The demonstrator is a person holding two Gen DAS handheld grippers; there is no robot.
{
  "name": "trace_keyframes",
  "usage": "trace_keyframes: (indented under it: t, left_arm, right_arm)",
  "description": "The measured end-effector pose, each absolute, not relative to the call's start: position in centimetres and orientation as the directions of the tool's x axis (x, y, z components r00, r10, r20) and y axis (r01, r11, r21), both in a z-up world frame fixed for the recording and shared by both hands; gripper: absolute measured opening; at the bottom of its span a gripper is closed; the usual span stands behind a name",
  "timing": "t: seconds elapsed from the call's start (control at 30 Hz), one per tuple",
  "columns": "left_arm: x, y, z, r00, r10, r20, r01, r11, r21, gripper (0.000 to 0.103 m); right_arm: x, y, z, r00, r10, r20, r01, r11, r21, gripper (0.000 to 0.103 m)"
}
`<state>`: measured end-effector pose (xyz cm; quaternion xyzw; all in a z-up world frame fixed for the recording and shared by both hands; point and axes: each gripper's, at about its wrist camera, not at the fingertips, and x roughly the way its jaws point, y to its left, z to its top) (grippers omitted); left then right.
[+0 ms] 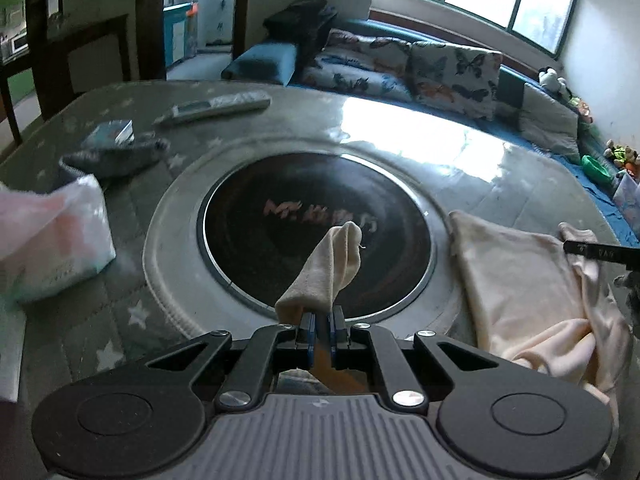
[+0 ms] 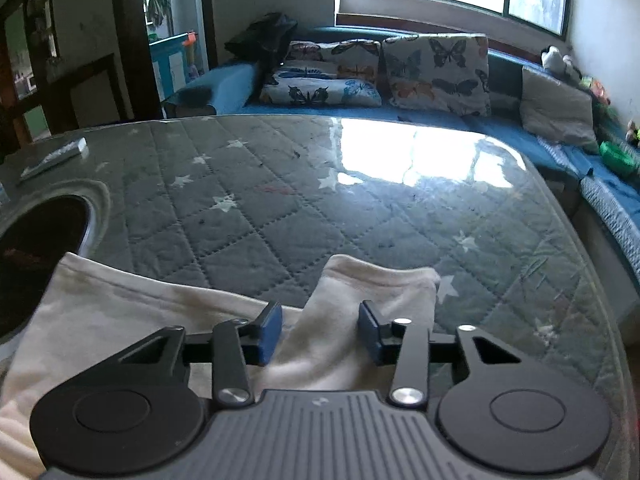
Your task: Fold clothes
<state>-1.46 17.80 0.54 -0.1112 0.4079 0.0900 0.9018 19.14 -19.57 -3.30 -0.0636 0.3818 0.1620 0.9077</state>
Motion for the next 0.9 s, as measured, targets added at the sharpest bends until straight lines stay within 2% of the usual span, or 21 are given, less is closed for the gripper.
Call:
trace_keyframes:
  t: [0.03,0.1,0.2,0.67,0.9]
  left_arm:
    - [-1.5,17.8,0.5,0.649,0.072,-0.757,-0.252,0.96,-0.125,0.008]
    - [-1.2,17.7,0.4,0.647,0.074,-0.759,-0.252,0.96,-0.121,0.008]
    - [-0.7,17.6,0.3,0.646,0.074,-0.76,-0.248,0.962,-0.117,0.008]
    - [-0.9,17.9,0.6,0.651,0.094,-0.753,-0.25,0.963,-0.096,0.008]
    - [-1.8,18.1,1.0,0.655,0.107,-0.748,-0.241,0.968,-0.073,0.008]
  right_arm:
    - [19.2,-19.7,-3.3,0.66,0.242,-0.711,-0.34,0.94,0.004,0.034]
    - [19.2,-19.9,-3.2,0.668,0.234,-0.707,-0.335,0.942,-0.005,0.014]
    - [19.1,-20.3,-2.9,0.678,0.226,-0.699,-0.326,0.945,-0.011,0.005]
    - [10.9,-29.9,4.2,0.829,0.149,-0.539,-0.198,0.98,-0.034,0.004]
    - [4.8,-35.3,4.6,0.852,0.036,-0.523,-0.089,0.993,-0.077,0.004]
